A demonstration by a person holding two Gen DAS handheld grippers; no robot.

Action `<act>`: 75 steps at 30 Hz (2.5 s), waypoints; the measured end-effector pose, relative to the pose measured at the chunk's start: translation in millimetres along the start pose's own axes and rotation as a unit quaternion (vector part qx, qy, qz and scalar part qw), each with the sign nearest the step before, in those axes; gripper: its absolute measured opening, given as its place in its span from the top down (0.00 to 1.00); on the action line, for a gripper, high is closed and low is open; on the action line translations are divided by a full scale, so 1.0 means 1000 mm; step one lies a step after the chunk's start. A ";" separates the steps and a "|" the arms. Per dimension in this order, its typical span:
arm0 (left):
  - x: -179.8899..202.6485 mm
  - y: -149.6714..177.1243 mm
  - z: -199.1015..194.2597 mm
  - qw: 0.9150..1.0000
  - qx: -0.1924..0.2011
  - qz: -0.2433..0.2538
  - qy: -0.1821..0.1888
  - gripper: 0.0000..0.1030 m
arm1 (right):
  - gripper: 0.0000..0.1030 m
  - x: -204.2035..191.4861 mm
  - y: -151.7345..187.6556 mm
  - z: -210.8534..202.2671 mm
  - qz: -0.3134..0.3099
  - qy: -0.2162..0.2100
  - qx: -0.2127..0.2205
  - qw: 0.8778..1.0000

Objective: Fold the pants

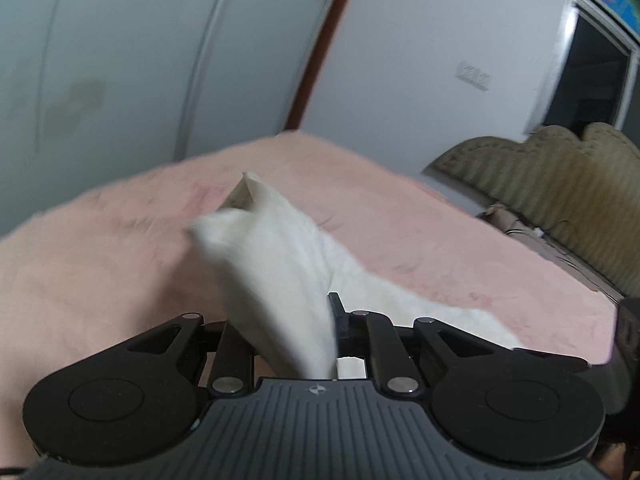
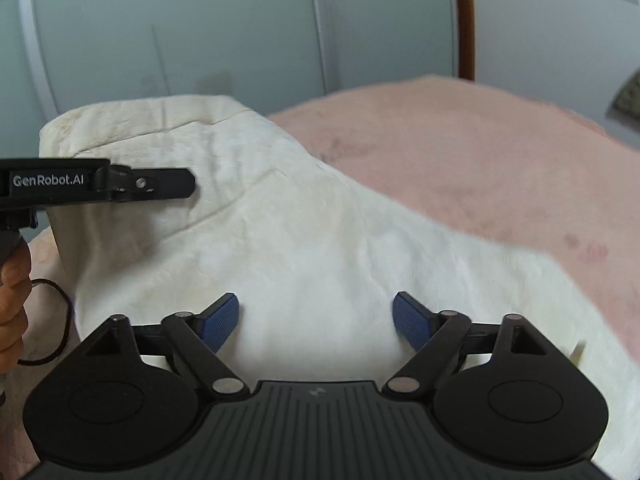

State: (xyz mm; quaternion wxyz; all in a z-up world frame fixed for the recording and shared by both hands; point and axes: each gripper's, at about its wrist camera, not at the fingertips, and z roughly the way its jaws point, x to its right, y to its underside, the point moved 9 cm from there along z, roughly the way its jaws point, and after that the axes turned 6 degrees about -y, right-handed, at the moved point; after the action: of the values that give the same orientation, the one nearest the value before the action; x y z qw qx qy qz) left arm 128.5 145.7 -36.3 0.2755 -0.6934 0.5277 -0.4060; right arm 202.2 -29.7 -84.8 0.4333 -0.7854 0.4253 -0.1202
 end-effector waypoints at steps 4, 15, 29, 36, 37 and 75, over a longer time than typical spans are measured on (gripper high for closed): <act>-0.025 0.012 0.017 0.999 -0.035 -0.029 -0.018 0.74 | 0.01 -0.009 0.007 0.008 -0.035 0.010 -0.012 0.999; -0.022 0.024 0.025 0.999 -0.004 -0.010 0.032 0.18 | 0.00 -0.013 0.012 0.010 -0.032 0.023 0.010 0.999; -0.010 0.030 0.029 0.999 -0.010 -0.001 0.053 0.05 | 0.00 -0.012 0.012 0.007 -0.031 0.026 0.016 0.999; -0.011 0.030 0.029 0.998 -0.009 -0.004 0.056 0.04 | 0.00 -0.012 0.012 0.007 -0.031 0.026 0.015 0.999; -0.012 0.029 0.029 0.998 -0.009 -0.005 0.057 0.04 | 0.00 -0.012 0.012 0.007 -0.031 0.026 0.015 0.999; -0.062 0.019 0.045 0.961 -0.083 -0.239 0.112 0.81 | 0.00 -0.028 -0.007 0.022 -0.080 0.070 0.022 0.994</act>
State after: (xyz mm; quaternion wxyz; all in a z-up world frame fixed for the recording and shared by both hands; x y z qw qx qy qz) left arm 150.6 197.3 -91.8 0.0509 -0.7700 0.4057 -0.4898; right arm 201.5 7.1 -87.5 0.4081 -0.7970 0.3877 -0.2188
